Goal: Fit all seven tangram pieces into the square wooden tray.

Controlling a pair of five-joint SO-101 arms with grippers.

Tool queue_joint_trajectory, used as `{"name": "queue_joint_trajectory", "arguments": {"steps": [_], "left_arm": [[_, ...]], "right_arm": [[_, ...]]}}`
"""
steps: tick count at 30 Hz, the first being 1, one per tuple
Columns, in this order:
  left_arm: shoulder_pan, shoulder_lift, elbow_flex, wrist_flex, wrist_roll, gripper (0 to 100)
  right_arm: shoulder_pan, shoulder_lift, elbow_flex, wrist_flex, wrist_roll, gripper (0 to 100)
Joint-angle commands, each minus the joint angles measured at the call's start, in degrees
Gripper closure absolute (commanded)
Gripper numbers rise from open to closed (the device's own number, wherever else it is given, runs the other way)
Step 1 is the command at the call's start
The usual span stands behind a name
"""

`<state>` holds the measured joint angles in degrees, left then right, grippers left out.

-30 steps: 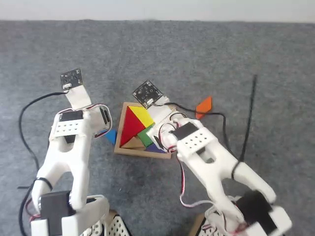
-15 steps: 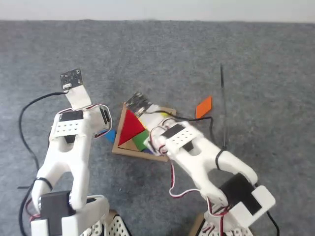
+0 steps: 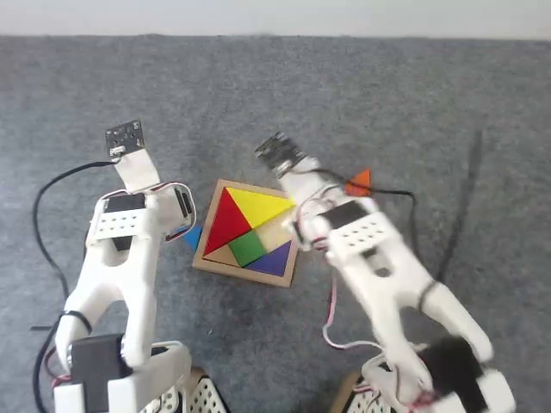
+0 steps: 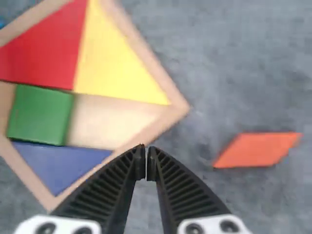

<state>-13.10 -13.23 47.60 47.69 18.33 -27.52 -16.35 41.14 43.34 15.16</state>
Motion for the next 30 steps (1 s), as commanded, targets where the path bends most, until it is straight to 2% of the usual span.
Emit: {"name": "queue_joint_trajectory", "arguments": {"steps": [1,3,5,10,13,17,21,24,30], "left_arm": [[-0.35,-2.37,-0.31,-0.09,-0.53,87],[-0.35,-2.37,-0.31,-0.09,-0.53,87],[-0.35,-2.37,-0.31,-0.09,-0.53,87],[-0.35,-2.37,-0.31,-0.09,-0.53,87],[-0.35,-2.37,-0.31,-0.09,-0.53,87],[-0.35,-2.37,-0.31,-0.09,-0.53,87],[-0.35,-2.37,-0.31,-0.09,-0.53,87],[-0.35,-2.37,-0.31,-0.09,-0.53,87],[-0.35,-2.37,-0.31,-0.09,-0.53,87]], "right_arm": [[5.67,-3.91,-2.73,0.92,0.26,87.6],[6.46,-0.84,-3.43,-0.40,0.00,78.3],[6.55,3.65,-5.71,-1.54,-4.31,74.5],[6.64,14.64,-16.18,-1.54,-30.86,81.5],[7.87,20.26,-21.36,2.15,-40.09,79.6],[11.12,26.33,-29.27,11.65,-42.20,78.6],[15.43,29.49,-36.13,20.09,-42.29,82.5],[17.19,31.78,-37.98,18.95,-42.29,85.5],[16.31,37.32,-41.93,16.22,-42.64,85.3]]}}
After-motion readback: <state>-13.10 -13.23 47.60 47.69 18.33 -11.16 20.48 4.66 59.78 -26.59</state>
